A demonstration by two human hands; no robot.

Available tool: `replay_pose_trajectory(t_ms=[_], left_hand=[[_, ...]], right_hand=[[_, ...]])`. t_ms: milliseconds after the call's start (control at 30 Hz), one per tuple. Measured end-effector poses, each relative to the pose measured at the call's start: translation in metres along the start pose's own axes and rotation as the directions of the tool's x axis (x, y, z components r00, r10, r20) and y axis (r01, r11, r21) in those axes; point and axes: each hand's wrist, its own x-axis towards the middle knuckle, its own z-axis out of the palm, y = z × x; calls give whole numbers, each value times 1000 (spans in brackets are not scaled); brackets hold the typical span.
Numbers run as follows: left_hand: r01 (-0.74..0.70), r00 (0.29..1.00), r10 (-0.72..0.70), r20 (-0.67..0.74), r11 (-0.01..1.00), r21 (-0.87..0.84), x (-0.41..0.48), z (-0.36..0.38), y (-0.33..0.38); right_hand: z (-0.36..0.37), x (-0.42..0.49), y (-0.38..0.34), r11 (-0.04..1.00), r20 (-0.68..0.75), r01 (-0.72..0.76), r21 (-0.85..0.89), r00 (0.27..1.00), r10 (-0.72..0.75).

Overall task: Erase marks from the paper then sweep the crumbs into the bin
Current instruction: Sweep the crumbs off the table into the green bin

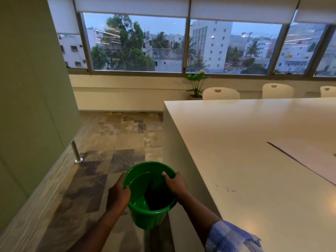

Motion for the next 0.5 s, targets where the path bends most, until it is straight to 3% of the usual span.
replay_pose_trajectory(t_ms=[167, 333, 400, 500], left_hand=[[-53, 998, 50, 45, 996, 70, -15, -5, 23], [-153, 984, 136, 117, 976, 153, -33, 0, 43], [-172, 979, 151, 140, 972, 159, -39, 3, 50], [-198, 970, 174, 167, 970, 142, -45, 12, 57]], right_hand=[[-36, -40, -9, 935, 10, 227, -274, 972, -233], [-105, -80, 11, 859, -92, 416, -299, 883, -460], [-139, -87, 34, 848, -168, 376, -374, 871, -461], [-180, -87, 73, 829, -227, 159, -536, 919, -323]])
